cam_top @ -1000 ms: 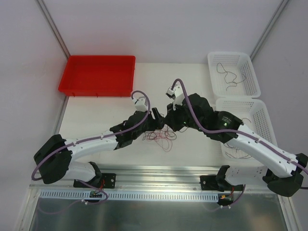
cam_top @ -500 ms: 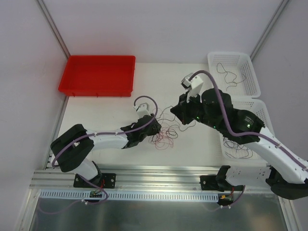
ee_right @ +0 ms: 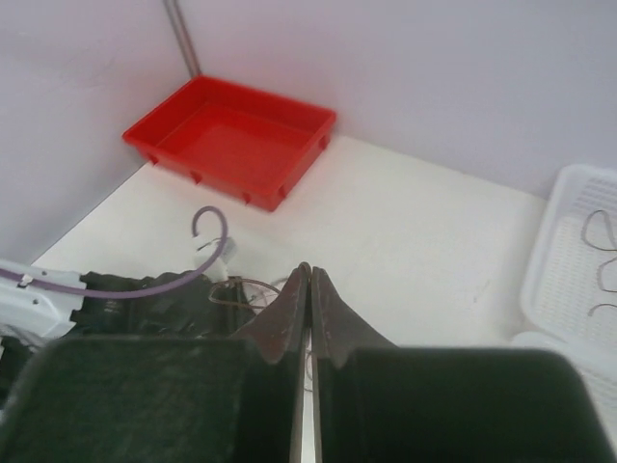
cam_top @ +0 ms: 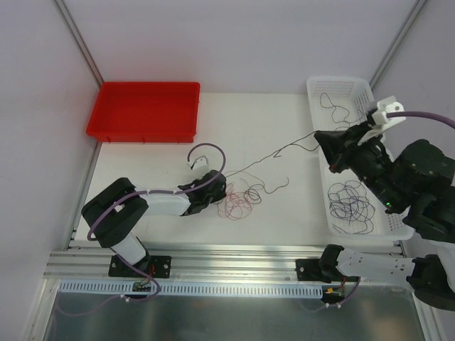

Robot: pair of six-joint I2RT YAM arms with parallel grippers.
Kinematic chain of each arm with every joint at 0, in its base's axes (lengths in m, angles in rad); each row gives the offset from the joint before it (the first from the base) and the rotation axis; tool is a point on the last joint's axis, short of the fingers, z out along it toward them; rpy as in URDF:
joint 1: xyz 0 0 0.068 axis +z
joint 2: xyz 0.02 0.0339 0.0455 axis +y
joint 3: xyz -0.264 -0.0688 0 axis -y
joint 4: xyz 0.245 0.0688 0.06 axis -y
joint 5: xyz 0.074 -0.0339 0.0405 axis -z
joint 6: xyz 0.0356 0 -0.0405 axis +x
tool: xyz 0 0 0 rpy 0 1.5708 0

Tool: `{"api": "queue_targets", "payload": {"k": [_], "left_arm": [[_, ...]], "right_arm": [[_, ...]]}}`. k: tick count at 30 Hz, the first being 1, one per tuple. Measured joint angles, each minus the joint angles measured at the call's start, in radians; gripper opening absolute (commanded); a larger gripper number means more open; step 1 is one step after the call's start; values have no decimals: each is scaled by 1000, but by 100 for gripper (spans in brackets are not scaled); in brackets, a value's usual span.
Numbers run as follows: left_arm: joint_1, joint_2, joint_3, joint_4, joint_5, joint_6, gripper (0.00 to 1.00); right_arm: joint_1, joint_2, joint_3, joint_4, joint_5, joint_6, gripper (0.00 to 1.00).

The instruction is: Untangle the cables

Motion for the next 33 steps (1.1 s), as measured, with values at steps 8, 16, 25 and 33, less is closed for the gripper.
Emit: {"api": "queue_targets", "payload": {"k": [8, 16, 25, 33], "left_arm": [[80, -48, -63, 15, 4, -64, 31], [186, -172, -160, -26, 13, -95, 34], [317, -323, -245, -132, -2, -130, 42], [413, -398, -269, -199, -8, -146, 54]], "right_arm": [[0, -71, 18, 43, 167, -75, 1], [0, -67, 6, 55, 250, -99, 1], [0, -60, -27, 87, 372, -146, 1], [-3, -62, -30, 103, 435, -166, 1]]}}
